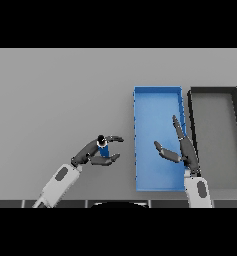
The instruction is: Pick up the blue pipe and place it into the blue bin.
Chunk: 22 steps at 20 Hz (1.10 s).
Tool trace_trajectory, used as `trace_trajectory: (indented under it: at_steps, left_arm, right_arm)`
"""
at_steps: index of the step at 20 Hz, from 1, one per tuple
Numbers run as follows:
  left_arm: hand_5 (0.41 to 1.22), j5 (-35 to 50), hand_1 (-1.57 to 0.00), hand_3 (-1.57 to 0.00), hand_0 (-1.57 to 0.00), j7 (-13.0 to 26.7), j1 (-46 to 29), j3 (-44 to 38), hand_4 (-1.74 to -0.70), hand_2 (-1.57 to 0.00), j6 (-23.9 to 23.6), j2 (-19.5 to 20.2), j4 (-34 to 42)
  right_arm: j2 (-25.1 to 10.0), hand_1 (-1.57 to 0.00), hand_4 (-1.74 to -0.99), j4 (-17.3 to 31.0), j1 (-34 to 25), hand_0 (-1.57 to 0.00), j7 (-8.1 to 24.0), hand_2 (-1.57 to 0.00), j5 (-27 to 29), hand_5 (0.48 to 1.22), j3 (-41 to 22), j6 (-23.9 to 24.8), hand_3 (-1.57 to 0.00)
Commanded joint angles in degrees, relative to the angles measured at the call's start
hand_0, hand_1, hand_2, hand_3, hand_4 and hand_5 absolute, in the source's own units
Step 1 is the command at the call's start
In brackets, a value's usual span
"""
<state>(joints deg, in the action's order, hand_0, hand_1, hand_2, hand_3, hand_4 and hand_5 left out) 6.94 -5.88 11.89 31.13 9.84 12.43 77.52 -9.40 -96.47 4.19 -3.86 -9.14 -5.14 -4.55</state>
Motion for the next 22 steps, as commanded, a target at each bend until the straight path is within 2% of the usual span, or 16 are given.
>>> trace_trajectory:
  at_steps: [1, 2, 3, 4, 7, 8, 10, 12, 17, 19, 22]
  left_arm:
    - [0.784, 0.9, -0.41, -0.59, -0.18, 0.0, -0.2, 0.0, -1.3, -0.58, 0.3, -0.9, 0.0]
    - [0.872, 1.2, -0.64, -0.78, -0.42, -0.2, -0.8, -0.1, -1.38, -0.78, 0.0, -1.1, 0.2]
    - [0.941, 0.3, -0.83, -0.91, -0.65, 0.3, -0.8, 0.4, -1.45, -0.94, -0.9, -1.8, 0.4]
    - [0.997, -0.6, -0.98, -1.02, -0.83, -0.7, -1.2, 0.8, -1.5, -1.06, -1.3, -2.2, 0.6]
    - [1.106, -1.0, -1.27, -1.26, -1.19, -1.1, -1.6, 1.9, -1.62, -1.31, -1.4, -2.3, 1.2]
    - [1.129, -1.6, -1.33, -1.32, -1.27, -0.8, -1.6, 2.6, -1.59, -1.36, -2.2, -2.7, 1.7]
    - [1.162, -2.2, -1.42, -1.41, -1.38, -3.0, -2.1, 2.5, -1.54, -1.44, -2.7, -1.9, 2.3]
    - [1.183, -3.5, -1.47, -1.47, -1.45, -3.5, -2.2, 3.0, -1.51, -1.49, -3.1, -2.4, 2.6]
    - [1.209, -2.6, -1.54, -1.54, -1.53, -6.2, -0.7, 1.7, -1.48, -1.54, -2.9, -5.2, 6.0]
    - [1.213, -2.9, -1.55, -1.55, -1.55, -5.7, -0.6, 1.8, -1.48, -1.55, -2.7, -5.5, 8.4]
    - [1.217, -3.6, -1.56, -1.56, -1.56, -1.9, 1.3, 1.4, -1.47, -1.56, -2.9, -6.2, 10.7]
  right_arm:
    - [-0.2, 0.0, -1.192, -0.1, 0.4, 0.0, -0.4, 0.0, 0.1, 0.56, 0.2, -0.1, 0.0]
    - [0.0, 0.0, -1.191, -1.1, 1.0, 0.0, -0.8, 0.0, -0.3, 0.561, -0.5, 0.0, 0.0]
    - [0.0, 0.0, -1.189, -1.0, 0.4, 0.0, 0.7, 0.0, 0.0, 0.562, -0.2, -0.1, 0.0]
    - [-0.1, 0.0, -1.184, -0.6, 0.6, 0.0, 0.6, 0.0, -0.2, 0.562, -0.2, 0.0, 0.0]
    - [-0.2, 0.0, -1.178, -1.0, 0.5, 0.0, 0.5, 0.0, -0.6, 0.561, -0.3, 0.2, 0.0]
    - [0.2, 0.0, -1.176, -0.6, 0.8, 0.0, 0.4, 0.0, -1.1, 0.56, -0.6, 0.4, 0.0]
    - [-0.5, 0.0, -1.176, 0.7, -0.1, 0.0, 0.5, 0.0, -0.5, 0.559, 0.3, 0.1, 0.0]
    - [-0.2, 0.0, -1.171, 0.0, -0.3, 0.0, 0.6, 0.0, -0.8, 0.558, -0.2, 0.3, 0.0]
    - [-0.4, 0.0, -1.151, 0.3, -0.6, 0.0, 1.1, 0.0, -1.1, 0.55, -0.1, 0.5, 0.0]
    - [-0.4, 0.0, -1.138, 0.9, -0.5, 0.0, 0.7, 0.0, -2.2, 0.552, -0.3, 1.0, 0.0]
    - [-0.9, 0.0, -1.129, 0.7, -0.4, 0.0, 0.5, 0.0, -2.2, 0.561, -0.1, 0.8, 0.0]
